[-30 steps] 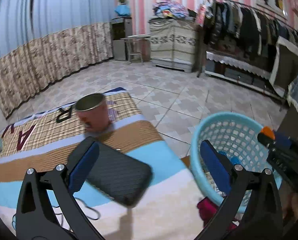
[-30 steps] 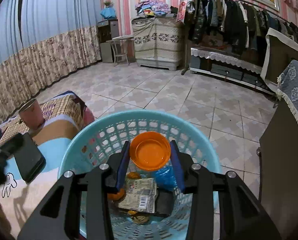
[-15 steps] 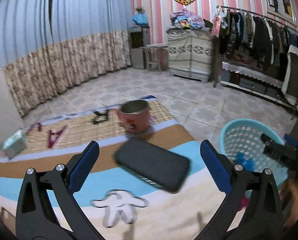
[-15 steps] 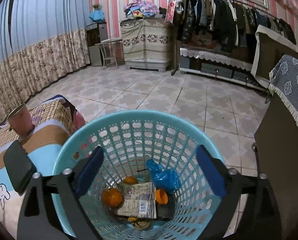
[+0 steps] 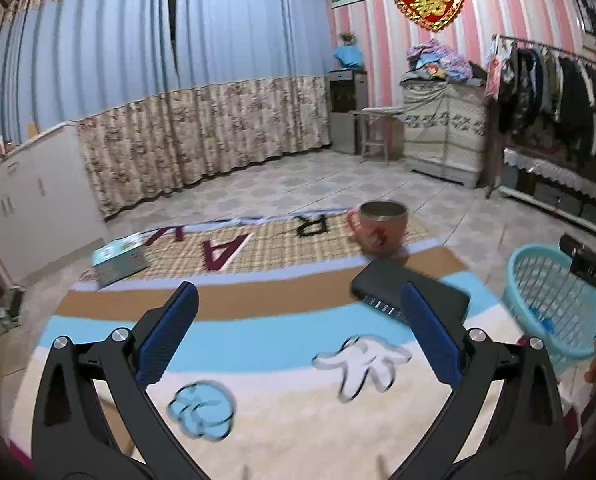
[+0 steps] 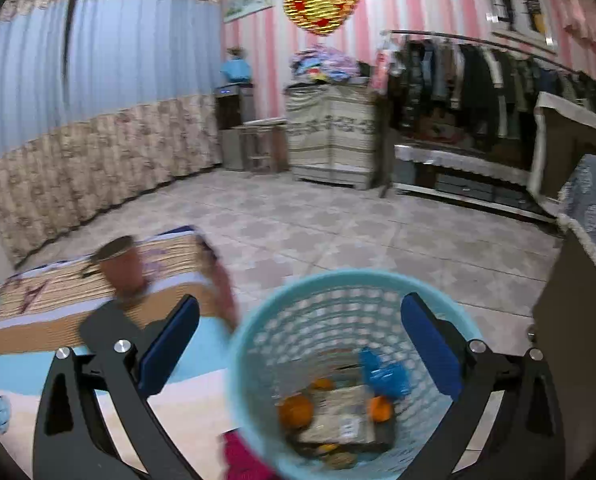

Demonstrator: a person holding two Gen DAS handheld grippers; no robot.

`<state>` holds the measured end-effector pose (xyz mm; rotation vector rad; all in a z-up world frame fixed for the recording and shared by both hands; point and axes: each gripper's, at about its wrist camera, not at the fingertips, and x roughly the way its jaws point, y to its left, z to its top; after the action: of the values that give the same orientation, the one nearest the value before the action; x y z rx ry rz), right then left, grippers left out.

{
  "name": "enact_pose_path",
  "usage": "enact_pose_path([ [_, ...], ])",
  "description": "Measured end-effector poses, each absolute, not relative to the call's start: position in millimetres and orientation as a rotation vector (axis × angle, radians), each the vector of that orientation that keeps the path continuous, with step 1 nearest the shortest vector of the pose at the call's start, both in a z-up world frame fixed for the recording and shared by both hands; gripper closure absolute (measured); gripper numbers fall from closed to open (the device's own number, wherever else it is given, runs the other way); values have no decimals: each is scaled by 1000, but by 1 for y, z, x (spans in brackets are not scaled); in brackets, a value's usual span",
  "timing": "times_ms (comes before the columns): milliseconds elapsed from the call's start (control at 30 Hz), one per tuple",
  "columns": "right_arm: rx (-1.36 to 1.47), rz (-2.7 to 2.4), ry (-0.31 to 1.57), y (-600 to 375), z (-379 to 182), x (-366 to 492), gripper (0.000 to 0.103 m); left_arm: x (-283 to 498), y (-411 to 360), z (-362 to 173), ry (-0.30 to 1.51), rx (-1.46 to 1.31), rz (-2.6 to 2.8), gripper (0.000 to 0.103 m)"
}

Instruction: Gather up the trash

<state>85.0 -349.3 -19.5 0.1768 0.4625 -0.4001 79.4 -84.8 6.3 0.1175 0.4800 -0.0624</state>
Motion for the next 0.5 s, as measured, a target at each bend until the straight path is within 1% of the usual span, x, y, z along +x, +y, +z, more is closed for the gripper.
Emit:
enact_pose_path([
  [167,160,-290,473,-303,-21,59,4,46,-67,-1,477,125,-64,5],
  [333,134,-202,483,-268,-23,31,4,19,-46,-2,488,53,-67,5],
  [500,131,-188,450,-246,-18,1,4,-7,-37,0,458,61,-45,5],
])
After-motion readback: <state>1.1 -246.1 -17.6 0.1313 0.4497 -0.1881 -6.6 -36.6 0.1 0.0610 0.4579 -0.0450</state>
